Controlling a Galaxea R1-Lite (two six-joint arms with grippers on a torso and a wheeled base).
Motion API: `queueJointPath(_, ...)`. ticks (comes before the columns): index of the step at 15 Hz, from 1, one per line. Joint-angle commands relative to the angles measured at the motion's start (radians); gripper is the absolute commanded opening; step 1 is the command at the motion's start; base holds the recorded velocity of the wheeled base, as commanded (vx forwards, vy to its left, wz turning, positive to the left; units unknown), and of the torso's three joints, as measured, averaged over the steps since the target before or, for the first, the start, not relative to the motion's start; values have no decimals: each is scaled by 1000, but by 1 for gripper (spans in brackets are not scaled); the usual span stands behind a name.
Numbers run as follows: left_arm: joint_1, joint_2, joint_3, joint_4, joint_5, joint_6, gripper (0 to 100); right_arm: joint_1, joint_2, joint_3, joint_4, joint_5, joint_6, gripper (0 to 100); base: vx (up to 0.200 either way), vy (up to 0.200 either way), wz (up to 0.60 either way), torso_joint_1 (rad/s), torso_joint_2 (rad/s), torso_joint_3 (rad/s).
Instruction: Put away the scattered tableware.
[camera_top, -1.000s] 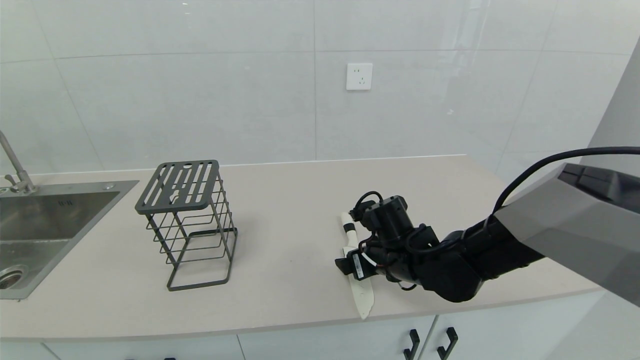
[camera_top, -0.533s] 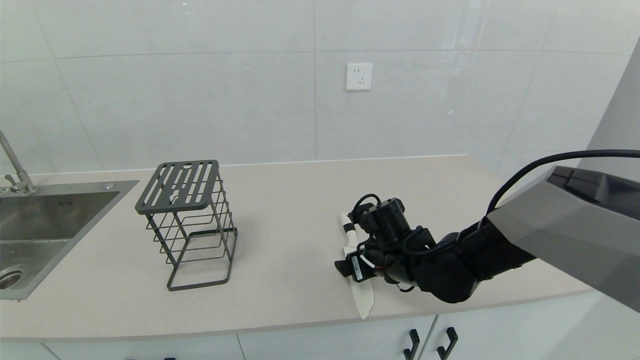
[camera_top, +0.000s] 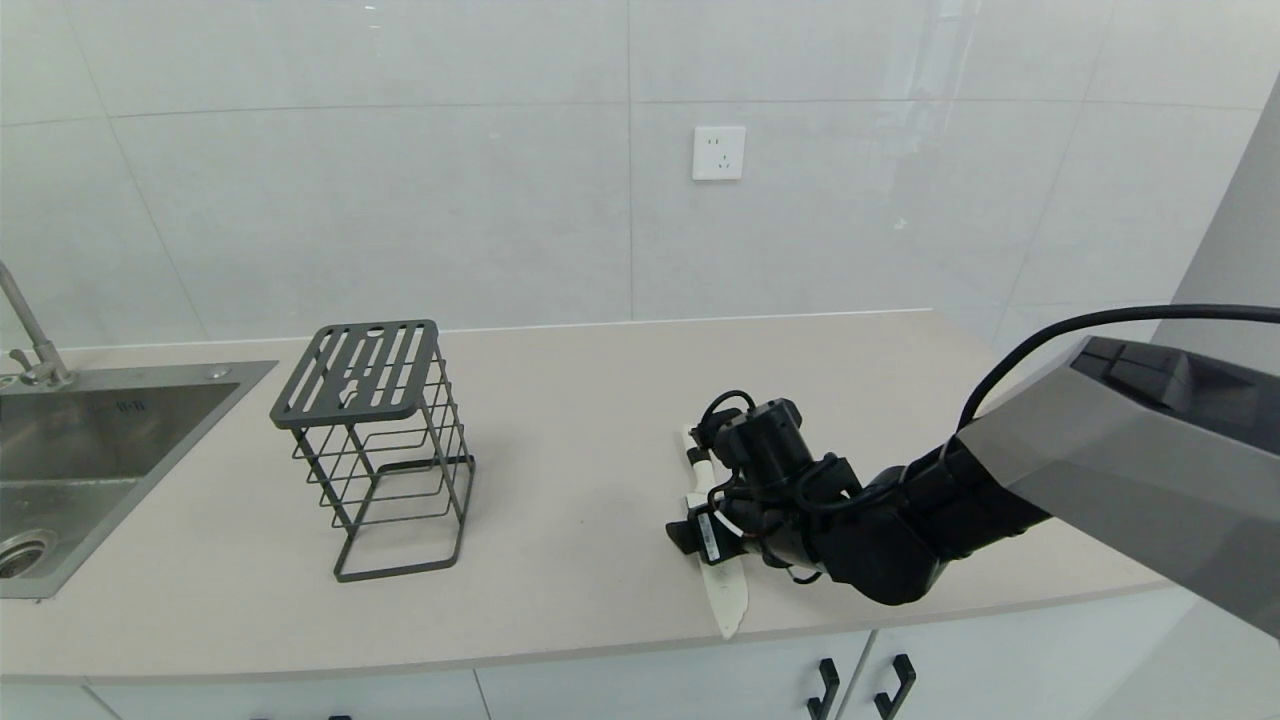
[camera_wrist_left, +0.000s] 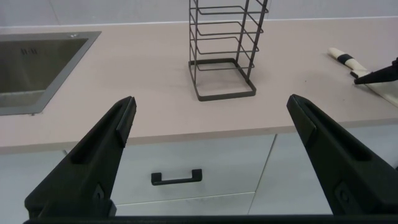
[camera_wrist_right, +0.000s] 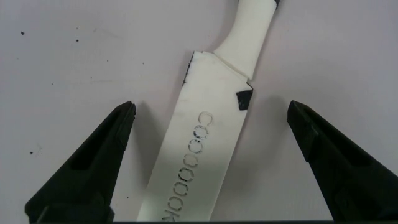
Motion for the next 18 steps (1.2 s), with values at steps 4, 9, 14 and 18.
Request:
queueJointPath(4,0,1,0,0,1,0,100,0,21,-2,1,-3,0,0,0,0,0,0,0,0)
queueJointPath(9,0,1,0,0,1,0,100,-3,29,-8,-2,-6,0,0,0,0,0,0,0,0)
queueJointPath(14,0,1,0,0,1,0,100,-4,21,-22,-5,-7,-9,100,0,0,0,0,0,0)
queueJointPath(18,0,1,0,0,1,0,100,8,21,-26,-5,-7,-12,100,0,0,0,0,0,0)
